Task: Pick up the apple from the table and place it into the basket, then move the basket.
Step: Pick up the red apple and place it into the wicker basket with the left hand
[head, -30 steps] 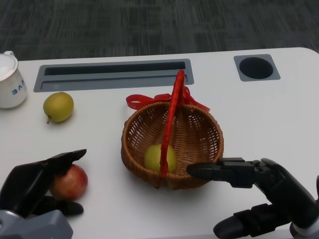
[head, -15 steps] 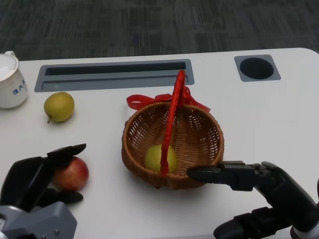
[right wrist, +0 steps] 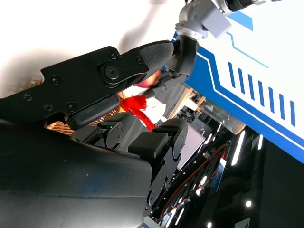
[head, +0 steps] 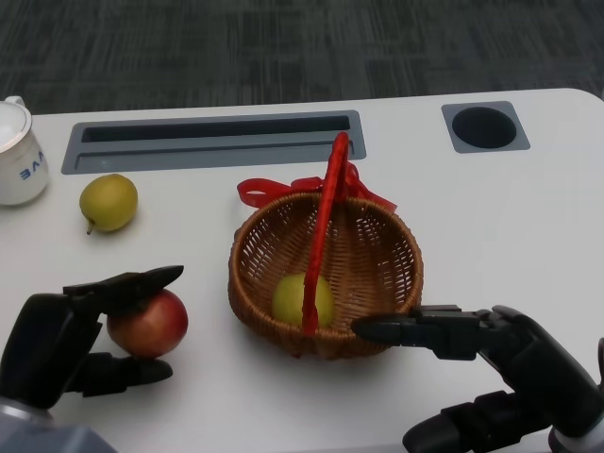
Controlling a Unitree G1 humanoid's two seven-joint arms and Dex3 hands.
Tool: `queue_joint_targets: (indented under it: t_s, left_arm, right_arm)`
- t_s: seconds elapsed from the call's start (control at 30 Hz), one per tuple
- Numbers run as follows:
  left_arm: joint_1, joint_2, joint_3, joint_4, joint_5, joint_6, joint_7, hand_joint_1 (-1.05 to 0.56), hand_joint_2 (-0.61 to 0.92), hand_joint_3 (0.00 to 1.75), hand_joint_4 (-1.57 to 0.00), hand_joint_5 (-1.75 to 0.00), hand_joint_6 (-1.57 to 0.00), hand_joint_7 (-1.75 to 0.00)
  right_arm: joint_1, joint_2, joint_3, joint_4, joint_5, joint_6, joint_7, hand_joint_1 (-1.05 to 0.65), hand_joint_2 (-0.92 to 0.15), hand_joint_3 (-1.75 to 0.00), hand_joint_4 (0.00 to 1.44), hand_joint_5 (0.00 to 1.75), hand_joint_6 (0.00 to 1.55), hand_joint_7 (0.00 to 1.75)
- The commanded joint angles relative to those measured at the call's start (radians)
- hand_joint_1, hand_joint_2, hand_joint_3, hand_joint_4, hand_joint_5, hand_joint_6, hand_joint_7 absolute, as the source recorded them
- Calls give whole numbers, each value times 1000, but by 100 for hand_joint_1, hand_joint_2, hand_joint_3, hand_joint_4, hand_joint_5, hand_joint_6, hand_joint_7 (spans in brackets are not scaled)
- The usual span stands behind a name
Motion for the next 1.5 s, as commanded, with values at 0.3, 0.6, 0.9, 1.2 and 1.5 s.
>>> queue_joint_targets:
  t_s: [0.3,0.6,0.9,1.2,1.5]
  left_arm:
    - [42,20,124,-274,-87,-45,-110,-10,73,0,-127,-3,-118,-1]
    - [32,-39,170,-429,-137,-29,-221,-14,73,0,-127,-2,-119,-1]
    - [1,-102,174,-464,-173,-2,-323,-19,73,0,-127,-1,-119,0]
    - [-58,-178,160,-474,-185,57,-412,-9,66,0,-133,-3,-124,-2]
    - [-100,-204,156,-445,-184,83,-447,-3,65,0,-136,-3,-127,-2]
  right_arm:
    - [-9,-11,-4,-12,17,12,12,-48,-85,0,68,0,64,0]
    - [-14,-8,-7,-8,5,4,7,-48,-85,0,68,0,64,0]
    - [-14,0,-5,2,4,-8,6,-47,-85,0,69,0,65,0]
    - [0,2,-6,-9,-3,-3,-1,-48,-85,0,69,0,65,0]
    - [7,6,-7,-4,-3,-11,-5,-48,-85,0,69,0,66,0]
